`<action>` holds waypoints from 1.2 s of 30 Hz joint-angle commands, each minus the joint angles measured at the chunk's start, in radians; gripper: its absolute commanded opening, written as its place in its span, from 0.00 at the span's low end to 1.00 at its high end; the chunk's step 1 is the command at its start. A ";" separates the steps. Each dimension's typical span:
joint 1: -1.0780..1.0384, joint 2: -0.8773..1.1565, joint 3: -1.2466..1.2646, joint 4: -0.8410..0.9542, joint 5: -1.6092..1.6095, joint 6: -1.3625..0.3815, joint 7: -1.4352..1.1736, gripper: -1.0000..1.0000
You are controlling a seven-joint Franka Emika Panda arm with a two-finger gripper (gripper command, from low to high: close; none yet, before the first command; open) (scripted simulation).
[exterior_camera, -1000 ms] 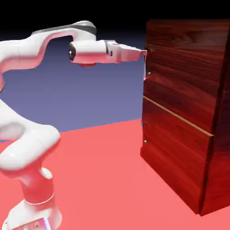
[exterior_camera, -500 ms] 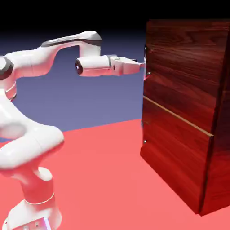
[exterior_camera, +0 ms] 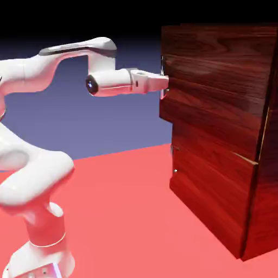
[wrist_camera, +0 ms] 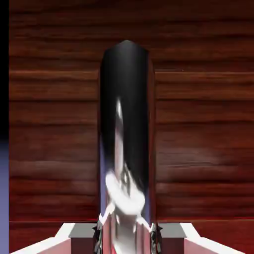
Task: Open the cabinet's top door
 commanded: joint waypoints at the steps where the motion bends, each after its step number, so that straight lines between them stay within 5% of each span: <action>1: 0.036 -0.006 -0.027 -0.029 -0.016 -0.015 0.000 0.00; 19: 0.610 -0.295 -0.620 -0.497 -0.611 -0.275 0.174 0.00; 36: 0.589 -0.589 -1.197 -0.630 -1.310 -0.688 0.391 0.00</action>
